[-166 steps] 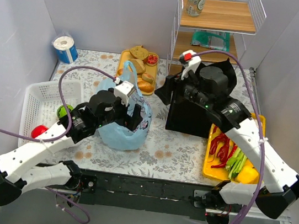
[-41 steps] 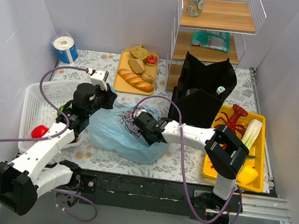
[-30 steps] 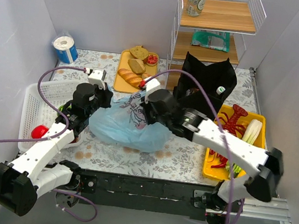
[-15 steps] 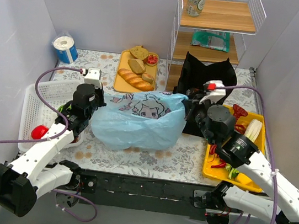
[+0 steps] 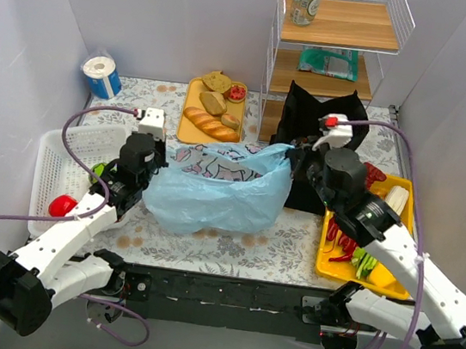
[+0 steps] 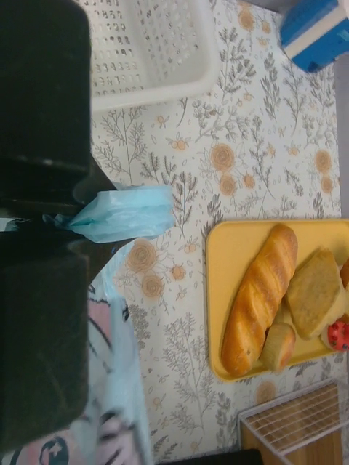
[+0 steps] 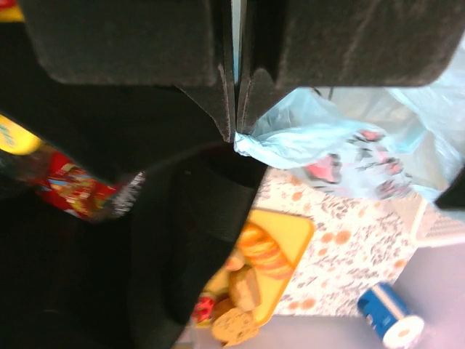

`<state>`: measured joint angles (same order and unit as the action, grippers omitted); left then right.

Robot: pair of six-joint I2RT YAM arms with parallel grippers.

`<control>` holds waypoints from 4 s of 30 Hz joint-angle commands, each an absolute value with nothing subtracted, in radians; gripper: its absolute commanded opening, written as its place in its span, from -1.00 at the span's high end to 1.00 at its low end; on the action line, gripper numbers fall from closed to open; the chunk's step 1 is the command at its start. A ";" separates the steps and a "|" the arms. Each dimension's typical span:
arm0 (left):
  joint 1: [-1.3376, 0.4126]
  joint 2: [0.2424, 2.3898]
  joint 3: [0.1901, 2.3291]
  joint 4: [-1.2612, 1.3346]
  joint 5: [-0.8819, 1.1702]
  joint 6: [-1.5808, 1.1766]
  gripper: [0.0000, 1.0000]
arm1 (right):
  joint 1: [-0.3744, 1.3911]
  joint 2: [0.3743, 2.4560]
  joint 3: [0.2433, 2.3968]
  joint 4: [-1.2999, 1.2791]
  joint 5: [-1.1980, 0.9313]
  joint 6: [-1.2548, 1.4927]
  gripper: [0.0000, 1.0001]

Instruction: Place the mixed food into the grocery bags and tie them

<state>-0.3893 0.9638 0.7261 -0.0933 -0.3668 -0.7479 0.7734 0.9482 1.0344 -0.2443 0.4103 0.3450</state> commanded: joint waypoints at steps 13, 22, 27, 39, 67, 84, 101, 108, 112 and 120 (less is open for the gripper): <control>-0.617 0.983 0.678 -0.071 -0.494 -0.623 1.00 | 0.910 1.351 1.459 -0.081 0.198 0.342 0.97; -0.742 1.095 0.655 -0.078 -0.603 -0.597 1.00 | 0.586 1.281 1.500 -0.043 0.080 0.429 0.97; -0.821 1.147 0.647 -0.081 -0.689 -0.588 1.00 | 0.443 1.266 1.500 -0.028 0.022 0.489 0.97; -0.793 0.991 0.735 -0.123 -0.669 -0.698 1.00 | 0.403 1.172 1.381 -0.124 -0.214 0.427 0.97; -0.410 0.988 0.773 -0.017 -0.367 -0.707 1.00 | 0.433 0.809 1.161 -0.657 0.383 0.267 -0.71; -0.410 0.957 0.758 -0.043 -0.322 -0.716 1.00 | -0.393 1.060 0.842 -0.330 0.042 0.209 -0.91; -0.410 0.956 0.755 -0.043 -0.295 -0.724 1.00 | -0.407 1.425 0.750 -0.160 0.138 0.117 -0.93; -0.410 0.963 0.750 -0.040 -0.288 -0.721 1.00 | -0.407 1.364 0.741 -0.156 0.110 0.127 -0.08; -0.411 0.962 0.750 -0.037 -0.273 -0.723 1.00 | -0.407 1.243 0.811 -0.245 0.156 0.110 0.29; -0.410 0.957 0.750 -0.040 -0.255 -0.727 1.00 | -0.407 0.996 0.971 -0.304 0.148 0.153 0.56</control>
